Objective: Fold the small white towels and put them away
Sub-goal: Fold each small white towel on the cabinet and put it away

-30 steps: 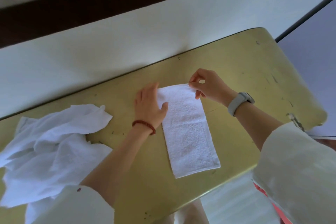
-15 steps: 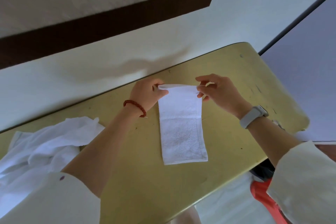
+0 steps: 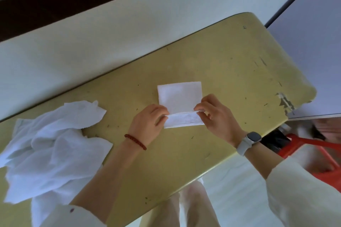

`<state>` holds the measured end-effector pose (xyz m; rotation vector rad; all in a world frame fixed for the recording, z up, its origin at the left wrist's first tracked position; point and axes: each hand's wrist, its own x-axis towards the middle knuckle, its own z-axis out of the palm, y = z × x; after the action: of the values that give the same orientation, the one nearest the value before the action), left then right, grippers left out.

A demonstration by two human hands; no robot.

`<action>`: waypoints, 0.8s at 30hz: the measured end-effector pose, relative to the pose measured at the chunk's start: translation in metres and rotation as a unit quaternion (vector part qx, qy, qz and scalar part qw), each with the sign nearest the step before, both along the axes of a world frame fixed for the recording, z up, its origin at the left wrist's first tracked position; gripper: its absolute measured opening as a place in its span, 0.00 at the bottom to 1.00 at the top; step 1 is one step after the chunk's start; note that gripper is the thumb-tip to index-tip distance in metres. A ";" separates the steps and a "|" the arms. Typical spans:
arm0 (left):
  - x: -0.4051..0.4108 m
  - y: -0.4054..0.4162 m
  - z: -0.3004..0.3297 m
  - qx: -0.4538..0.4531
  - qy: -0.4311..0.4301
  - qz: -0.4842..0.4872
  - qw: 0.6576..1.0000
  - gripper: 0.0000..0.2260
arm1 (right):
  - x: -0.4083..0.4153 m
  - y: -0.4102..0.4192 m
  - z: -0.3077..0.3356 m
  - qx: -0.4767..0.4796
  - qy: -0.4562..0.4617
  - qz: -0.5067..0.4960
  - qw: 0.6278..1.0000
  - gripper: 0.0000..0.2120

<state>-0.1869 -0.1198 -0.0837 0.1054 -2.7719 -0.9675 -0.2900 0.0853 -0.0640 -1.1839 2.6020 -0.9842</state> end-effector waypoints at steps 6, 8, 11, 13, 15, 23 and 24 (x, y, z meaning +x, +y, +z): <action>0.014 0.007 -0.013 -0.044 0.035 -0.022 0.998 0.05 | 0.017 0.008 -0.016 0.025 0.009 -0.003 1.000 0.03; 0.015 0.009 -0.013 -0.047 0.038 -0.030 0.998 0.05 | 0.019 0.011 -0.018 0.033 0.017 -0.012 0.999 0.03; 0.018 0.013 -0.012 -0.053 0.032 -0.033 0.998 0.07 | 0.022 0.014 -0.021 0.042 0.032 -0.014 0.998 0.02; 0.020 0.014 -0.012 -0.066 0.034 -0.039 0.996 0.09 | 0.023 0.016 -0.024 0.046 0.035 -0.017 0.998 0.03; 0.020 0.015 -0.011 -0.069 0.037 -0.045 0.996 0.09 | 0.024 0.016 -0.026 0.043 0.034 -0.024 0.998 0.04; 0.024 0.016 -0.018 -0.091 0.033 -0.063 0.993 0.07 | 0.023 0.018 -0.031 0.019 0.004 -0.020 1.000 0.05; 0.024 0.016 -0.020 -0.091 0.037 -0.063 0.993 0.06 | 0.023 0.018 -0.031 0.017 -0.002 -0.020 1.000 0.05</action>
<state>-0.1624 -0.1038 -0.1039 -0.1308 -2.8095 -0.7238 -0.2674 0.1038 -0.0948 -1.1259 2.6379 -0.9443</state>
